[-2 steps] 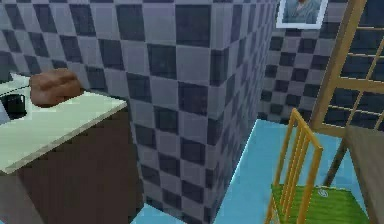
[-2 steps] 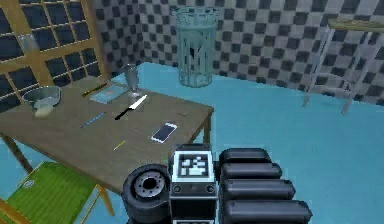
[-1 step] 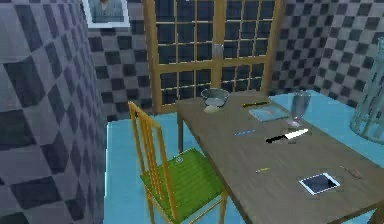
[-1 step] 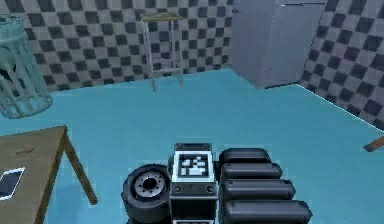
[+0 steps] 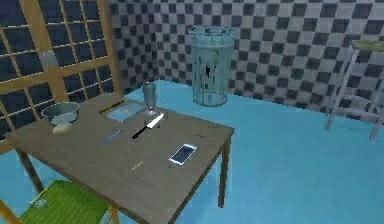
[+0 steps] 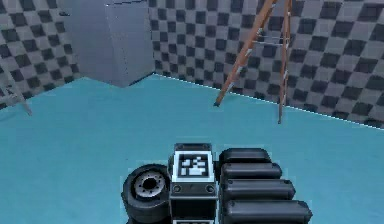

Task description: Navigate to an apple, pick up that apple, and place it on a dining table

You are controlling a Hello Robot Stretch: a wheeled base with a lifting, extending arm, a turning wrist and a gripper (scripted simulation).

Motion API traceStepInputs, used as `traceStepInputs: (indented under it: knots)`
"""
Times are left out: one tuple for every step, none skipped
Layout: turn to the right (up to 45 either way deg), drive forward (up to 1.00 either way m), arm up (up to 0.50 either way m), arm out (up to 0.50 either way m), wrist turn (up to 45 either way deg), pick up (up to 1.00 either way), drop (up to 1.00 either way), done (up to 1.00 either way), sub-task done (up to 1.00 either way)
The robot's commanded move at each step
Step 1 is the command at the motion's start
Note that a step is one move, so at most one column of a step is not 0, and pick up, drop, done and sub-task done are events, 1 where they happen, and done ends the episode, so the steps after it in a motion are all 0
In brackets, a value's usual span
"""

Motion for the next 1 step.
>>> traceStepInputs:
  knots:
    - [-45.0,0.00,0.00,0.00,0.0,0.00,0.00,0.00,0.00]
